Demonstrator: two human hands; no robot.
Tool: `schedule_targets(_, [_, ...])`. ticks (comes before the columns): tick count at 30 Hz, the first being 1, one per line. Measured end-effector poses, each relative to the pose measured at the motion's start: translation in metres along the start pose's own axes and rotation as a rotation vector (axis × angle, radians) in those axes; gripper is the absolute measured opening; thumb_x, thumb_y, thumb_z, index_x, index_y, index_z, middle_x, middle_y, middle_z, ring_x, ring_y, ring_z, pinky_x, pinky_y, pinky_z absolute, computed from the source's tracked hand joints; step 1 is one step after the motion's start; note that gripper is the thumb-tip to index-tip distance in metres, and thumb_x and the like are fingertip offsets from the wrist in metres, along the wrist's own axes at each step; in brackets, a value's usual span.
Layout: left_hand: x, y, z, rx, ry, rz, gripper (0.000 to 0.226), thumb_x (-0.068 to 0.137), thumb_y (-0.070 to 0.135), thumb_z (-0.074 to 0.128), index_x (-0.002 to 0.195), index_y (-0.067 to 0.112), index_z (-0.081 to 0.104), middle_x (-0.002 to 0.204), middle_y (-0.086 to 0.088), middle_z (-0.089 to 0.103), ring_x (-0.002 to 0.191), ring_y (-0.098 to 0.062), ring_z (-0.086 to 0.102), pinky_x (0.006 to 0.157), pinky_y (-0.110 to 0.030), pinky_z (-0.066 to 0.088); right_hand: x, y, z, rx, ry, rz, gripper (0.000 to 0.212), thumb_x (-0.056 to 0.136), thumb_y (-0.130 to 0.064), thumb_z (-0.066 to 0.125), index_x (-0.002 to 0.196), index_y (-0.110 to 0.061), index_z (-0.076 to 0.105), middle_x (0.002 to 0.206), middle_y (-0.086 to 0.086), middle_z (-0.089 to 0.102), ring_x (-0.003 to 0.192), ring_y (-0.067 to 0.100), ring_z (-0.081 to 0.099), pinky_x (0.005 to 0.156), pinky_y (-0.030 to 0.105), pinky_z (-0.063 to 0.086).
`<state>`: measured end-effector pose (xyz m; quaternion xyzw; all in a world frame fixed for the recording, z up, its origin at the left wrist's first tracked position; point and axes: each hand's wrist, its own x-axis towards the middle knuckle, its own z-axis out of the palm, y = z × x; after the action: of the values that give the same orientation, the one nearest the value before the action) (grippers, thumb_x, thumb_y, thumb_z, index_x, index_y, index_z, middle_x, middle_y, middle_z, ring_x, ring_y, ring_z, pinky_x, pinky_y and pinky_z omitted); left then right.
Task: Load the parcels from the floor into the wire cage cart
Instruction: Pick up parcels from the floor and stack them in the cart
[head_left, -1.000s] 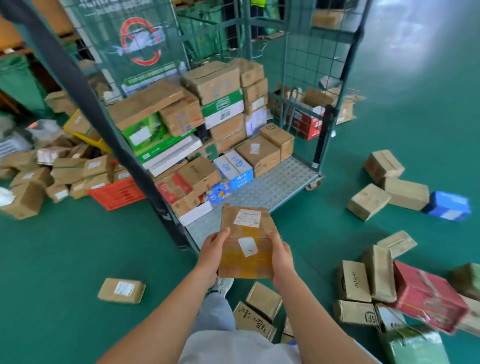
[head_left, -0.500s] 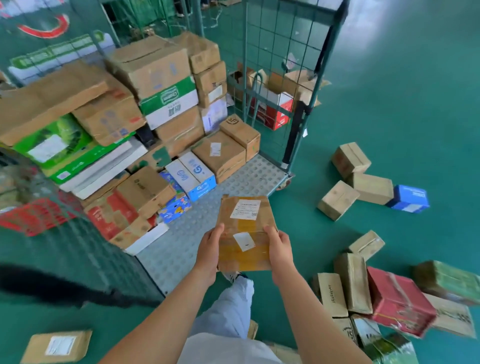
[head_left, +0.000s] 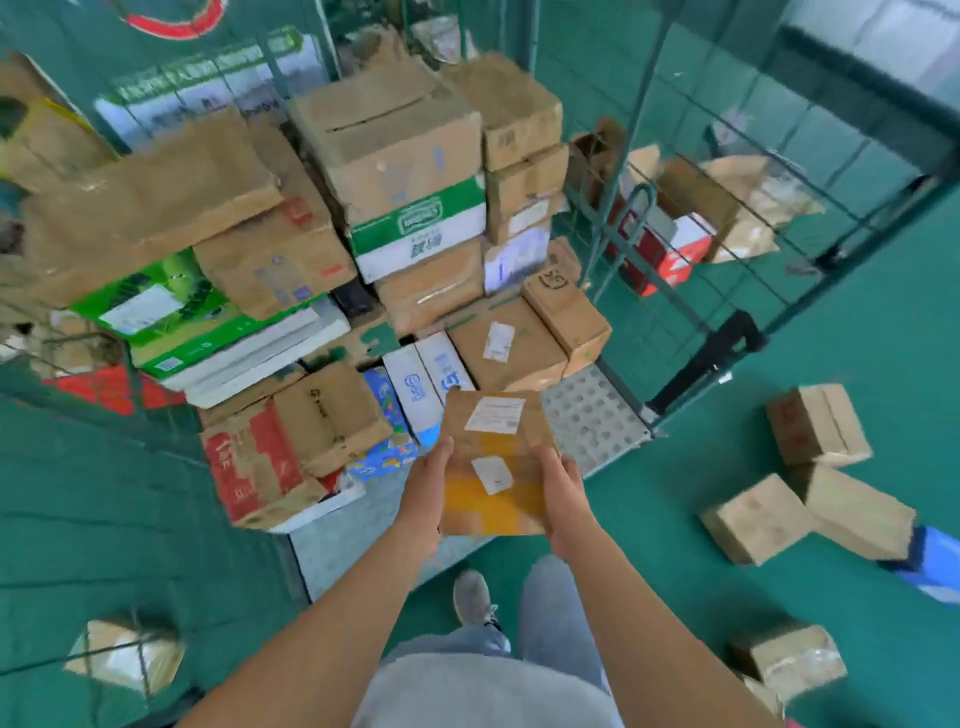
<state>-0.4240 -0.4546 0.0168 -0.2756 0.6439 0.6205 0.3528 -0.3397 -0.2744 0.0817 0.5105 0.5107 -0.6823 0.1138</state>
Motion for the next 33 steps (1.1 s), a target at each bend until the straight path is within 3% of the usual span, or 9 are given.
schedule_targets(8, [0.03,0.061,0.014,-0.021,0.172,-0.077,0.069,0.065,0.079,0.061,0.118,0.036,0.073,0.125,0.006,0.072,0.119,-0.019,0.064,0.111,-0.05,0.045,0.095,-0.077,0.045,-0.47,-0.155,-0.025,0.038,0.099,-0.048,0.049,0.118,-0.018,0.062,0.123,0.011,0.064,0.104,0.025,0.059,0.09,0.042,0.048])
schedule_targets(12, [0.064,0.079,0.03,0.036,0.235,-0.068,0.024,0.098,0.046,0.052,0.108,0.036,0.071,0.119,0.002,0.075,0.114,-0.021,0.068,0.107,-0.046,0.049,0.157,-0.099,0.061,-0.676,-0.24,-0.021,0.031,0.102,-0.041,0.044,0.088,-0.02,0.062,0.095,0.01,0.064,0.079,0.021,0.055,0.07,0.036,0.041])
schedule_targets(14, [0.089,0.085,0.034,0.07,0.236,-0.058,0.02,0.107,0.03,0.046,0.112,0.039,0.064,0.123,0.001,0.073,0.111,-0.018,0.068,0.101,-0.04,0.05,0.186,-0.107,0.07,-0.725,-0.266,0.008,0.031,0.104,-0.038,0.042,0.086,-0.024,0.063,0.09,0.002,0.064,0.081,0.02,0.057,0.071,0.037,0.044])
schedule_targets(18, [0.146,0.094,0.035,0.027,0.282,-0.126,0.036,0.108,0.015,0.044,0.135,0.038,0.05,0.116,0.006,0.069,0.089,-0.007,0.064,0.071,-0.027,0.047,0.251,-0.115,0.094,-0.8,-0.359,0.063,0.025,0.104,-0.044,0.045,0.109,-0.029,0.065,0.104,-0.003,0.072,0.087,0.016,0.064,0.08,0.042,0.054])
schedule_targets(20, [0.183,0.093,0.03,-0.011,0.323,-0.17,0.045,0.105,0.01,0.044,0.141,0.038,0.048,0.107,0.011,0.069,0.085,-0.009,0.064,0.072,-0.027,0.047,0.287,-0.116,0.11,-0.828,-0.377,0.074,0.027,0.102,-0.043,0.049,0.122,-0.03,0.063,0.108,0.003,0.073,0.077,0.018,0.062,0.071,0.042,0.054])
schedule_targets(25, [0.27,0.085,0.017,-0.063,0.388,-0.235,0.059,0.103,0.01,0.044,0.158,0.034,0.037,0.109,0.011,0.064,0.083,-0.012,0.06,0.081,-0.037,0.05,0.364,-0.114,0.159,-0.9,-0.424,0.065,0.05,0.106,-0.035,0.047,0.154,-0.03,0.038,0.109,-0.013,0.064,0.091,0.023,0.066,0.078,0.042,0.06])
schedule_targets(27, [0.295,0.088,0.012,-0.068,0.428,-0.234,0.062,0.104,0.009,0.043,0.159,0.034,0.034,0.124,0.007,0.063,0.081,-0.008,0.059,0.082,-0.037,0.053,0.387,-0.113,0.18,-0.914,-0.425,0.037,0.054,0.106,-0.031,0.045,0.158,-0.032,0.032,0.102,-0.014,0.061,0.08,0.018,0.061,0.084,0.045,0.06])
schedule_targets(30, [0.331,0.086,-0.001,-0.018,0.509,-0.213,0.063,0.103,0.01,0.039,0.159,0.038,0.031,0.133,0.001,0.064,0.065,-0.013,0.053,0.055,-0.028,0.045,0.423,-0.103,0.21,-0.919,-0.434,-0.002,0.056,0.104,-0.03,0.044,0.158,-0.038,0.031,0.093,-0.015,0.059,0.076,0.017,0.059,0.092,0.053,0.057])
schedule_targets(33, [0.351,0.085,-0.015,0.112,0.598,-0.11,0.065,0.104,0.01,0.039,0.161,0.038,0.026,0.127,0.015,0.057,0.067,-0.013,0.053,0.044,-0.015,0.04,0.445,-0.087,0.242,-0.955,-0.474,-0.053,0.054,0.101,-0.037,0.045,0.154,-0.043,0.034,0.082,-0.006,0.06,0.068,0.019,0.055,0.071,0.039,0.056])
